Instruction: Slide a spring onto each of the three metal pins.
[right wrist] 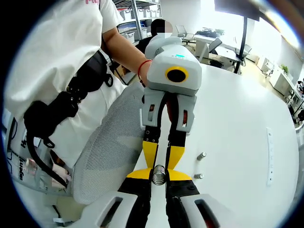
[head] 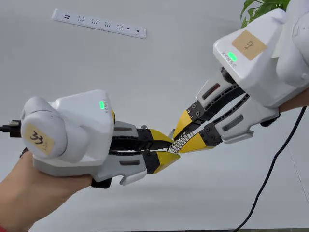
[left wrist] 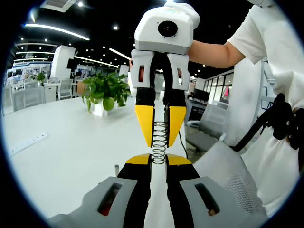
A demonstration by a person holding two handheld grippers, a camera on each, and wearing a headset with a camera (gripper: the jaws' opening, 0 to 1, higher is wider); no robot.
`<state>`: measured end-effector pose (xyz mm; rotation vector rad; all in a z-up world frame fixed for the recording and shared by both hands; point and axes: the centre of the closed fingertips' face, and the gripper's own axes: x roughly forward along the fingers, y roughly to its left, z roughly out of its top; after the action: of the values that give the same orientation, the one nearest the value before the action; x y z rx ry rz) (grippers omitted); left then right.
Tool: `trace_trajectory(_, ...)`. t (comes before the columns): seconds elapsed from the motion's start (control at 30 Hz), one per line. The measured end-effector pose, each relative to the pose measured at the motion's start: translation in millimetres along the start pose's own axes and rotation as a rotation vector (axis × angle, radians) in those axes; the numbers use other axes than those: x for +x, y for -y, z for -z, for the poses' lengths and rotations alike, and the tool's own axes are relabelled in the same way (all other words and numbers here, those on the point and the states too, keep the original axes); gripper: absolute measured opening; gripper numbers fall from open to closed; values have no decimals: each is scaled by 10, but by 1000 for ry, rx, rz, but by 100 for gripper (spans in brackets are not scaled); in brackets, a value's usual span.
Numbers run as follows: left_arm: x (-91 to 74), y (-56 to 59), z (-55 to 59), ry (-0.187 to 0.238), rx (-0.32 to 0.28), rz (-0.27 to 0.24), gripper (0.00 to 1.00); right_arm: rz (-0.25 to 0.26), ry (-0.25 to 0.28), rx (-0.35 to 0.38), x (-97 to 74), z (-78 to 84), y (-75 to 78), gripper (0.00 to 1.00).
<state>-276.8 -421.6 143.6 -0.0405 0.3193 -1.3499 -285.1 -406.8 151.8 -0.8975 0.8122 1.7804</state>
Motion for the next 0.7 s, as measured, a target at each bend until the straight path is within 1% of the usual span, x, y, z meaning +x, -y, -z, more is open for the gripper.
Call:
trace_trajectory(0.1, -37, -25, 56, -17, 9, -12, 10, 8, 7, 11, -14, -5, 14, 7)
trace_trajectory(0.2, -99, -51, 93, -23, 2, -21, 12, 21, 27, 27, -56, -24, 30, 7)
trace_trajectory(0.27, -150, -73, 109, -30, 9, -32, 13, 39, 43, 46, -86, -34, 57, 7)
trace_trajectory(0.37, -247, -127, 133, -38, 27, -62, 17, 66, 45, 69, -123, -8, 93, 7)
trace_trajectory(0.43, -323, -170, 181, -49, 25, -78, 20, 83, 47, 90, -151, 57, 123, 7)
trace_trajectory(0.53, -452, -258, 282, -75, 37, -118, 23, 118, 32, 121, -172, 124, 180, 7)
trace_trajectory(0.7, -629, -397, 387, -90, 19, -174, 29, 171, -3, 177, -181, 304, 294, 7)
